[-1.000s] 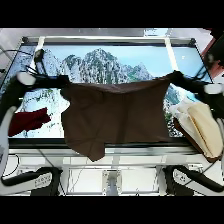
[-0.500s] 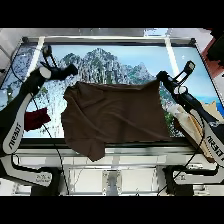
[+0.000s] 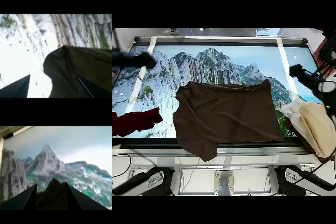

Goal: Fold the shirts.

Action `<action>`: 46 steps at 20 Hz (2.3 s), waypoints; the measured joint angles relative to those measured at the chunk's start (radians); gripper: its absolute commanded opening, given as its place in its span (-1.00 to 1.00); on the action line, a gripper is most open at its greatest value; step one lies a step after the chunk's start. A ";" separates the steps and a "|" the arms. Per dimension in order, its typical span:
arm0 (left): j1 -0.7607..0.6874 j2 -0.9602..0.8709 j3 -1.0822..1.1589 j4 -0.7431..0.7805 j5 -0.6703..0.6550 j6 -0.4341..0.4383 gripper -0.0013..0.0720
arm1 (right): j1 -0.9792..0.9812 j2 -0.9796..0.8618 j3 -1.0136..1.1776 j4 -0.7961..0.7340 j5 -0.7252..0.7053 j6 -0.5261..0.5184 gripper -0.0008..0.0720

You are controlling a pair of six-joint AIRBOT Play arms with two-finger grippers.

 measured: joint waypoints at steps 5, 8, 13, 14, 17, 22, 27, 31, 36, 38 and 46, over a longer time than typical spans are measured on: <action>0.121 0.359 -0.584 -0.091 -0.042 -0.051 0.79 | -0.161 0.062 -0.040 -0.149 0.421 0.038 0.20; 0.149 0.496 -0.885 -0.211 -0.022 -0.150 0.79 | -0.208 0.081 -0.057 -0.178 0.566 0.046 0.20; 0.162 0.560 -1.102 -0.314 -0.026 -0.218 0.79 | -0.232 0.114 -0.066 -0.155 0.657 0.049 0.20; 0.162 0.560 -1.121 -0.313 -0.039 -0.223 0.79 | -0.233 0.121 -0.066 -0.146 0.661 0.049 0.20; 0.163 0.534 -1.157 -0.314 -0.076 -0.233 0.79 | -0.235 0.143 -0.068 -0.130 0.678 0.046 0.20; 0.163 0.433 -1.180 -0.327 -0.048 -0.219 0.79 | -0.237 0.160 -0.068 -0.080 0.700 0.045 0.20; 0.163 0.296 -1.184 -0.422 0.024 -0.152 0.45 | -0.237 0.163 -0.068 -0.033 0.715 0.044 0.20; 0.163 0.232 -1.185 -0.485 0.059 -0.093 -0.53 | -0.237 0.166 -0.068 -0.017 0.732 0.043 0.20; 0.163 0.210 -1.185 -0.545 0.069 -0.012 -0.94 | -0.237 0.168 -0.071 -0.019 0.768 0.045 0.19; 0.163 0.208 -1.185 -0.562 0.068 0.010 -0.94 | -0.237 0.168 -0.098 -0.053 0.812 0.066 0.20; 0.163 0.206 -1.185 -0.583 0.065 0.062 -0.94 | -0.266 0.256 -0.483 -0.254 0.972 0.208 0.20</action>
